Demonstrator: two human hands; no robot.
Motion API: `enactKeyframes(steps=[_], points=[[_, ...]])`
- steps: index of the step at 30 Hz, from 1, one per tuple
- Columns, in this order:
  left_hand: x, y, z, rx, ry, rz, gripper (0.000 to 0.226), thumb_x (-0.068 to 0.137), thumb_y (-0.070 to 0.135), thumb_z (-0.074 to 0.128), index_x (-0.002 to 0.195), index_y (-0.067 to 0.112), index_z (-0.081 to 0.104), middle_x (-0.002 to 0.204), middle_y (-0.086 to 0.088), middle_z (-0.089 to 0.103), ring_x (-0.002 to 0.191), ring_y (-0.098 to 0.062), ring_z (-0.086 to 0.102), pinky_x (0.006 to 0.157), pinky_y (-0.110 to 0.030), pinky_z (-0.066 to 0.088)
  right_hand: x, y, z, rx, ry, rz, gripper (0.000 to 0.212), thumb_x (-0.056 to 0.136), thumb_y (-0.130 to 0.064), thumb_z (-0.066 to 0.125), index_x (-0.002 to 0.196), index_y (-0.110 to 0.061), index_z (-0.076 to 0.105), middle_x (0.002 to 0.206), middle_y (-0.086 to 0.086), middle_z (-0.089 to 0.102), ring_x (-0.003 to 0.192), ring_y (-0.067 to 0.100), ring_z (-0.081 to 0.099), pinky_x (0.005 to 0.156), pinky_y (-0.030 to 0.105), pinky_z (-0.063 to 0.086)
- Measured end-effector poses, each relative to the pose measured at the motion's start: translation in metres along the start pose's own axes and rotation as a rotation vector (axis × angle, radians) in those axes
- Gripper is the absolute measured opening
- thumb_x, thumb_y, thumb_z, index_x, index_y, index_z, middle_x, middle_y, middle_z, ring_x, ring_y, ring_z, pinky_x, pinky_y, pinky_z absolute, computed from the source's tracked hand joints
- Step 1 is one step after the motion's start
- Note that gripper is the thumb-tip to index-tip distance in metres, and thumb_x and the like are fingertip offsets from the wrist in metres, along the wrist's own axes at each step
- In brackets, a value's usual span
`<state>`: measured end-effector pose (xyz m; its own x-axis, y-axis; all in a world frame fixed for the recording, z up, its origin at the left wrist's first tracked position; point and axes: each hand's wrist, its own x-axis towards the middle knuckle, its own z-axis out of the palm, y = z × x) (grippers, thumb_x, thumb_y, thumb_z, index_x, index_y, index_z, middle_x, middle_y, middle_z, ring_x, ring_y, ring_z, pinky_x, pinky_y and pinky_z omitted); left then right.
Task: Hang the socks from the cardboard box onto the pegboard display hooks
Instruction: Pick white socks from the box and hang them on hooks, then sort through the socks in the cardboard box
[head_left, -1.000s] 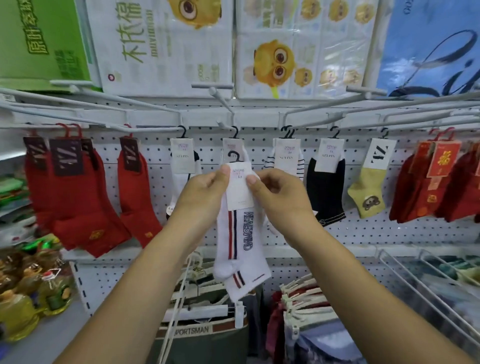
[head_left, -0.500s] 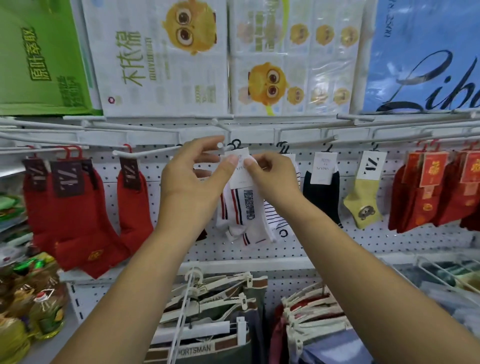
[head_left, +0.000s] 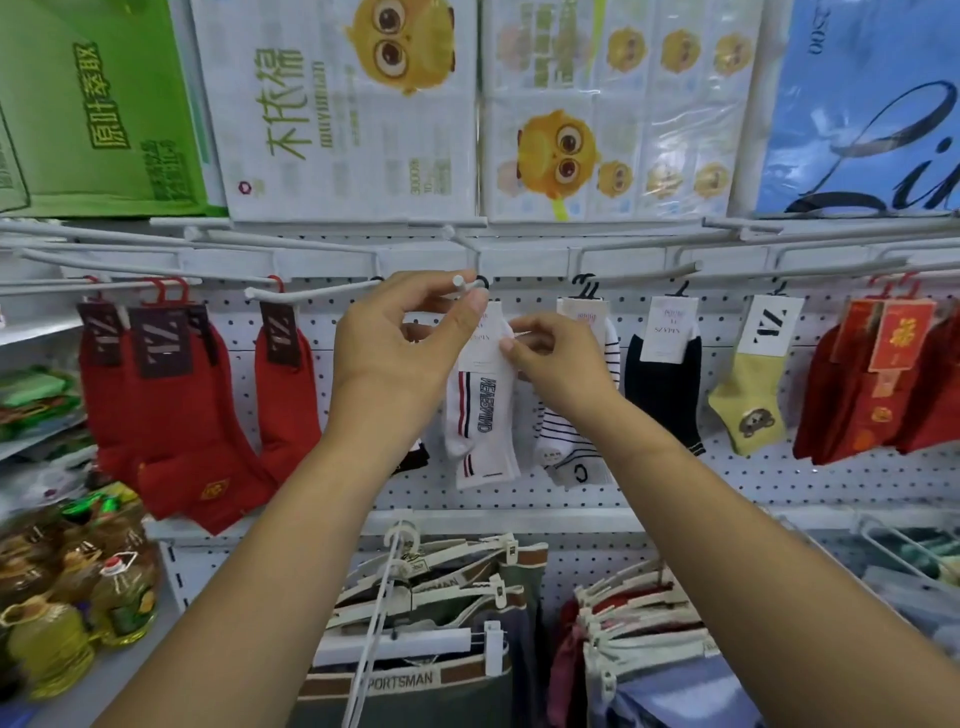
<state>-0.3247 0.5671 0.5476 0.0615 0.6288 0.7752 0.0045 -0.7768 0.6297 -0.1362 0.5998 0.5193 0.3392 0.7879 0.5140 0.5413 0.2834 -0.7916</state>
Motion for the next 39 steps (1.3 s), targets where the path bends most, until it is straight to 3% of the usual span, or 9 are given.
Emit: enactKeyframes(steps=[6, 10, 13, 17, 21, 28, 31, 33, 39], points=[[-0.019, -0.018, -0.005, 0.032, 0.015, -0.076, 0.011, 0.095, 0.034, 0.070, 0.106, 0.032, 0.073, 0.101, 0.019, 0.073, 0.095, 0.004, 0.066, 0.088, -0.024, 0.054, -0.058, -0.002, -0.018, -0.068, -0.056, -0.034, 0.044, 0.093, -0.032, 0.072, 0.134, -0.023, 0.057, 0.119, -0.009, 0.067, 0.112, 0.004, 0.062, 0.100, 0.027, 0.052], [-0.055, -0.045, -0.005, 0.134, -0.080, -0.176, 0.022, 0.096, 0.042, 0.066, 0.115, 0.033, 0.071, 0.113, 0.017, 0.069, 0.106, -0.003, 0.064, 0.096, -0.035, 0.053, -0.120, 0.010, -0.033, -0.202, -0.105, -0.033, 0.053, 0.094, -0.040, 0.069, 0.142, -0.029, 0.051, 0.136, -0.016, 0.058, 0.126, -0.001, 0.052, 0.108, 0.027, 0.044], [-0.094, -0.056, -0.003, 0.165, -0.170, -0.245, 0.027, 0.097, 0.044, 0.064, 0.121, 0.032, 0.070, 0.118, 0.017, 0.068, 0.112, -0.002, 0.061, 0.102, -0.033, 0.050, -0.168, 0.023, -0.040, -0.309, -0.072, 0.005, 0.051, 0.094, -0.042, 0.067, 0.142, -0.029, 0.053, 0.140, -0.016, 0.056, 0.126, -0.003, 0.049, 0.111, 0.029, 0.043], [-0.150, -0.056, -0.003, 0.185, -0.252, -0.323, 0.030, 0.096, 0.046, 0.062, 0.125, 0.037, 0.067, 0.121, 0.023, 0.064, 0.110, 0.005, 0.055, 0.095, -0.019, 0.042, -0.234, 0.038, -0.049, -0.415, -0.128, 0.087, 0.051, 0.096, -0.039, 0.066, 0.143, -0.029, 0.050, 0.145, -0.014, 0.051, 0.119, -0.011, 0.039, 0.103, 0.005, 0.032], [-0.210, -0.045, -0.005, 0.219, -0.360, -0.306, 0.029, 0.096, 0.040, 0.065, 0.125, 0.034, 0.067, 0.121, 0.027, 0.061, 0.111, 0.010, 0.055, 0.097, -0.015, 0.041, -0.301, 0.052, -0.055, -0.427, -0.170, 0.153, 0.049, 0.096, -0.042, 0.064, 0.142, -0.030, 0.051, 0.144, -0.013, 0.053, 0.127, 0.002, 0.047, 0.106, 0.018, 0.039], [-0.327, -0.023, -0.004, 0.274, -0.506, -0.417, 0.033, 0.098, 0.036, 0.063, 0.129, 0.026, 0.066, 0.133, 0.013, 0.062, 0.126, -0.002, 0.053, 0.108, -0.015, 0.038, -0.424, 0.083, -0.087, -0.400, -0.220, 0.310, 0.049, 0.095, -0.034, 0.070, 0.140, -0.025, 0.054, 0.137, -0.013, 0.056, 0.118, -0.002, 0.048, 0.095, 0.000, 0.032], [-0.385, -0.007, 0.005, 0.303, -0.585, -0.466, 0.031, 0.098, 0.032, 0.064, 0.127, 0.022, 0.067, 0.130, 0.011, 0.063, 0.122, -0.004, 0.055, 0.102, -0.014, 0.038, -0.482, 0.099, -0.115, -0.404, -0.224, 0.370, 0.046, 0.093, -0.031, 0.072, 0.136, -0.021, 0.059, 0.133, -0.007, 0.062, 0.123, 0.010, 0.056, 0.106, 0.029, 0.045], [-0.426, 0.007, 0.014, 0.328, -0.665, -0.509, 0.033, 0.098, 0.034, 0.064, 0.128, 0.021, 0.067, 0.130, 0.010, 0.063, 0.123, -0.009, 0.056, 0.102, -0.020, 0.040, -0.522, 0.104, -0.141, -0.401, -0.255, 0.459, 0.047, 0.094, -0.036, 0.069, 0.138, -0.023, 0.057, 0.137, -0.008, 0.060, 0.128, 0.012, 0.054, 0.108, 0.034, 0.045], [-0.538, 0.054, 0.058, 0.335, -0.894, -0.577, 0.034, 0.098, 0.035, 0.064, 0.128, 0.019, 0.066, 0.130, 0.009, 0.063, 0.126, -0.014, 0.054, 0.101, -0.021, 0.036, -0.644, 0.117, -0.233, -0.487, -0.247, 0.710, 0.049, 0.092, -0.036, 0.071, 0.137, -0.023, 0.059, 0.130, -0.007, 0.062, 0.116, 0.009, 0.056, 0.093, 0.013, 0.038]])
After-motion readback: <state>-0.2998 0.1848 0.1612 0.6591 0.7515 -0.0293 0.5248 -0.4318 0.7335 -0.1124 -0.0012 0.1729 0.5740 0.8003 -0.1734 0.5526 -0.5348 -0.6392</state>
